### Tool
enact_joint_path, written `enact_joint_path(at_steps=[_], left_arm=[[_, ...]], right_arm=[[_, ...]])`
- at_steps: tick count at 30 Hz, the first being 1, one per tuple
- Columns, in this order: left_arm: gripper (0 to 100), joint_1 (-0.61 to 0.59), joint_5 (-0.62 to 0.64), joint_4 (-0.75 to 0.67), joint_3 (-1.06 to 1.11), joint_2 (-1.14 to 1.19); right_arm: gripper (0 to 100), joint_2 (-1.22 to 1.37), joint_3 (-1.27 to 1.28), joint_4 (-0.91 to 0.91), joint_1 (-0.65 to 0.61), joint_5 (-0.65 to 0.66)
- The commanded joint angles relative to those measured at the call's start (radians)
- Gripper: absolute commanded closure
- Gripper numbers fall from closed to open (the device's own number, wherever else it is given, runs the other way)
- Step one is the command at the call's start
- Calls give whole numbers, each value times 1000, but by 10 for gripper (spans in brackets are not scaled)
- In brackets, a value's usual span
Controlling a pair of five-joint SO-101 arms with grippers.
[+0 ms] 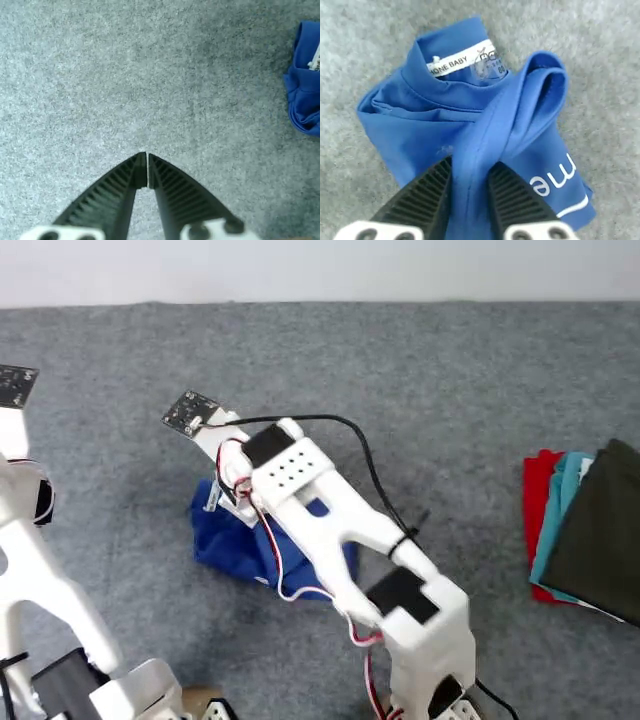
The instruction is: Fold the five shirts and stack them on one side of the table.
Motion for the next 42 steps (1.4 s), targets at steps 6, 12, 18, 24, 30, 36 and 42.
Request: enact_joint_path(at_steps=[6, 12, 18, 24, 30, 36, 42], left_arm=[[986, 3, 6, -20, -42, -40], [986, 3, 8, -20, -42, -40], [986, -14, 8, -21, -48, -41], [986, -129, 8, -23, -59, -40], [986, -190, 3, -23, -64, -40], [986, -224, 3, -23, -64, -40], [986, -238, 2, -23, -65, -40]], right_arm=[[773, 47, -371, 315, -42, -3], [897, 45, -448, 447, 74, 2], [993, 51, -342, 447, 188, 34], [990, 65, -127, 403, 157, 100], [990, 176, -114, 297, -13, 100], [990, 200, -384, 331, -202, 100], [990, 182, -597, 449, -150, 100]])
